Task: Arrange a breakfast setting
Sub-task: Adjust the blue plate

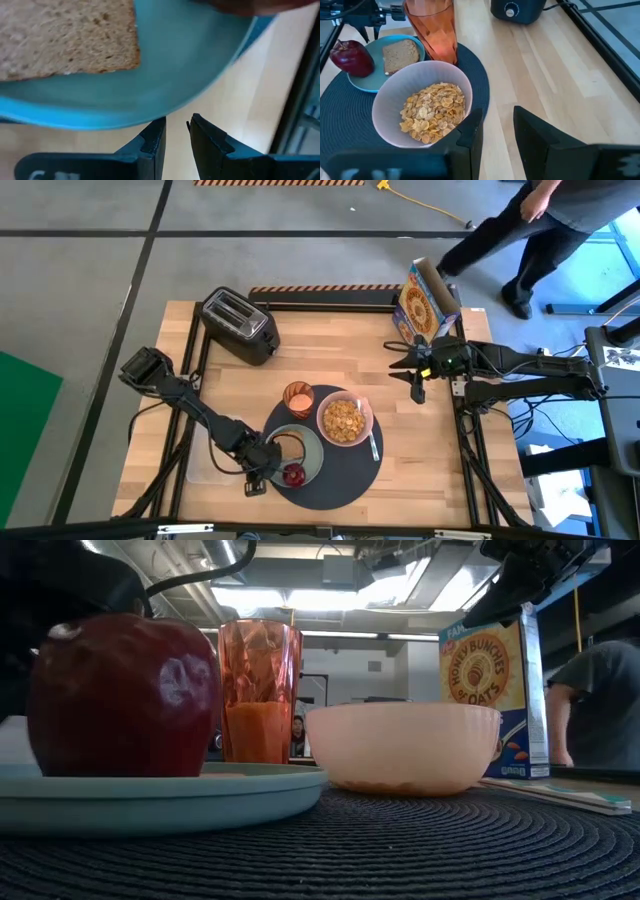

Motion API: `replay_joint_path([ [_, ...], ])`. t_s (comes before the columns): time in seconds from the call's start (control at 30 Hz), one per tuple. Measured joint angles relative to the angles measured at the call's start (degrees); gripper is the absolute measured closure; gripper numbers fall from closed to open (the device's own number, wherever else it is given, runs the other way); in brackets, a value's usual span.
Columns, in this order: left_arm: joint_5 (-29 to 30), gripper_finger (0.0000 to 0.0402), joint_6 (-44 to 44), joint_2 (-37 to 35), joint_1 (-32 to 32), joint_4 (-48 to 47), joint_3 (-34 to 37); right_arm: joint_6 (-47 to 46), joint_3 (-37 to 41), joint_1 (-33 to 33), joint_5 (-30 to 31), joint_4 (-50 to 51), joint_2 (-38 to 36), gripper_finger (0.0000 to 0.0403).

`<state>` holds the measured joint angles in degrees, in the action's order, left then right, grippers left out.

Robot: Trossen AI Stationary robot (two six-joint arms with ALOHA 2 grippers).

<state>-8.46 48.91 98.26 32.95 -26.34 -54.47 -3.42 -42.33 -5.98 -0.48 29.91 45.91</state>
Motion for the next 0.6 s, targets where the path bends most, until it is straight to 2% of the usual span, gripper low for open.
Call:
replay_joint_path([
  [0.43,5.7,0.0324,-3.0,0.0,-2.5,-0.2,0.2,0.0,0.0,0.0,0.3,-0.3,0.0,0.0304],
  [0.53,5.7,0.0324,-3.0,0.0,-3.1,-0.9,0.2,0.4,0.0,0.0,0.1,-0.3,0.0,0.0304],
  [0.6,3.7,0.0324,-3.0,0.0,-3.5,-2.8,0.2,0.7,0.0,0.0,0.0,-0.3,-0.3,0.0304],
])
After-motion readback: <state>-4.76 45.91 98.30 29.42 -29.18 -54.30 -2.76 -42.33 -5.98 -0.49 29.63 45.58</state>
